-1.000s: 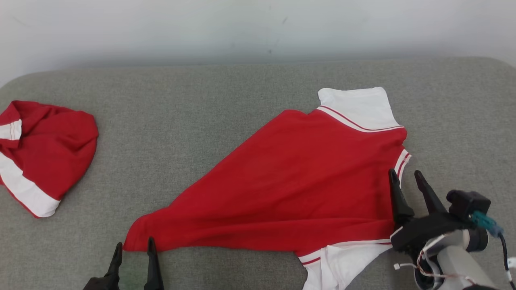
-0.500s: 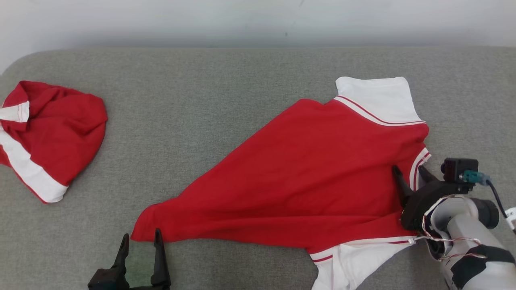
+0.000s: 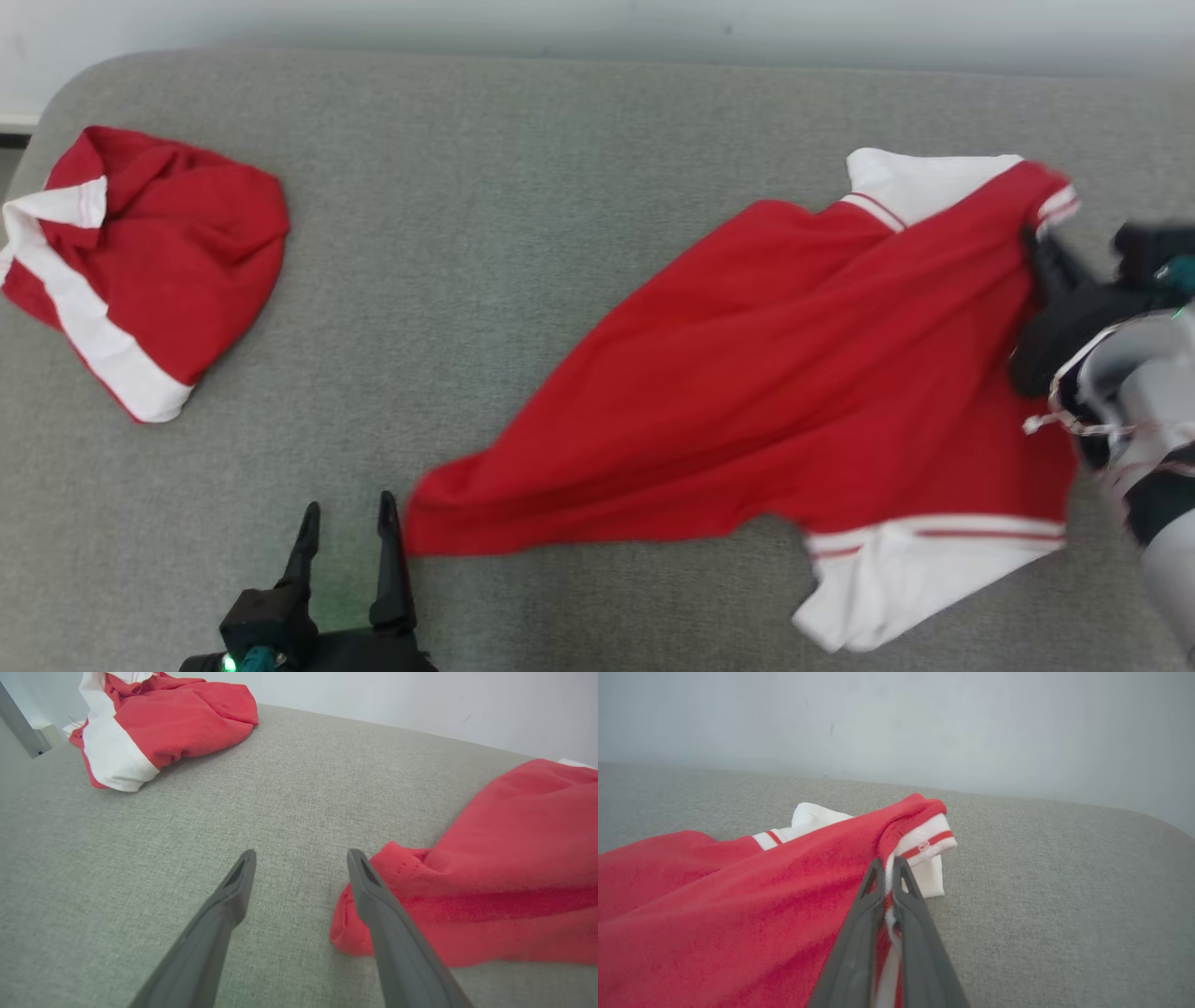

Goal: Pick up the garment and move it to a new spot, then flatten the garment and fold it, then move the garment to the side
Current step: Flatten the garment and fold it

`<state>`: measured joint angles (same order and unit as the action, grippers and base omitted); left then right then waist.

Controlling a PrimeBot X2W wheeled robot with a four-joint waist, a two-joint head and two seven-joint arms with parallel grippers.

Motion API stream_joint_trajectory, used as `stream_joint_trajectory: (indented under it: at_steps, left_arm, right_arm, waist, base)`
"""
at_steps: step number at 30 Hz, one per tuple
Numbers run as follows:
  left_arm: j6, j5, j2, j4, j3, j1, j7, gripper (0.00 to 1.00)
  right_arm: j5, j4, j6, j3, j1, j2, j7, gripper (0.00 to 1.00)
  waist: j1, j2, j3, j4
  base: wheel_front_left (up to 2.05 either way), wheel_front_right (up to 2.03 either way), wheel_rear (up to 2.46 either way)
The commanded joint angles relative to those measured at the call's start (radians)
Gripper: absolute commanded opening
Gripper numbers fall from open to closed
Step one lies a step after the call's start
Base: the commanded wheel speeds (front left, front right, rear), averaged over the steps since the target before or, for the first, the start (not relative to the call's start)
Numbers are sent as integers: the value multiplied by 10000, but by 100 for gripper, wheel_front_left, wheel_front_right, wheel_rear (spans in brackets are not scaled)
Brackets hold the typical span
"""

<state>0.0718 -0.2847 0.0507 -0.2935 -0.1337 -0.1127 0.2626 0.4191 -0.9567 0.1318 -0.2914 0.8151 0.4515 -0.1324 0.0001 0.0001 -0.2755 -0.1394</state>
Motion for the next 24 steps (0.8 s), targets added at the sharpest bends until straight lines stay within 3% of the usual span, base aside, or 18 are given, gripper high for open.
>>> stream_joint_trajectory:
  at_steps: [1,10,13,14,21,24]
  left_arm:
    - [49,-37,-6,27,-63,-138,34,100]
    - [164,-301,-6,173,-806,-405,34,100]
    - [248,-360,-3,187,-943,-384,34,100]
    - [261,-370,-4,173,-979,-359,34,100]
    - [245,-388,-4,-10,-886,-126,34,100]
    - [174,-288,5,-94,-697,-12,34,100]
  right_arm:
    - [-137,-89,-22,16,259,126,-136,0]
    - [-1503,-1201,-22,335,2274,770,-885,0]
    - [-1817,-1677,-22,847,2572,634,-1145,4]
    - [-1926,-1937,-22,933,2557,502,-1124,100]
    - [-1913,-2131,-22,1020,1992,-294,-1303,100]
    - [-1590,-1568,-22,1031,1409,-553,-1334,100]
  waist:
    - [-1,-1,-245,-321]
    - [-1,-1,-648,-1281]
    - [-1,-1,-651,-1369]
    - [-1,-1,-624,-1365]
    - [-1,-1,-94,-965]
    - [-1,-1,335,-600]
  base:
    - [0,0,0]
    - [0,0,0]
    - [0,0,0]
    - [0,0,0]
    - [0,0,0]
    - [0,0,0]
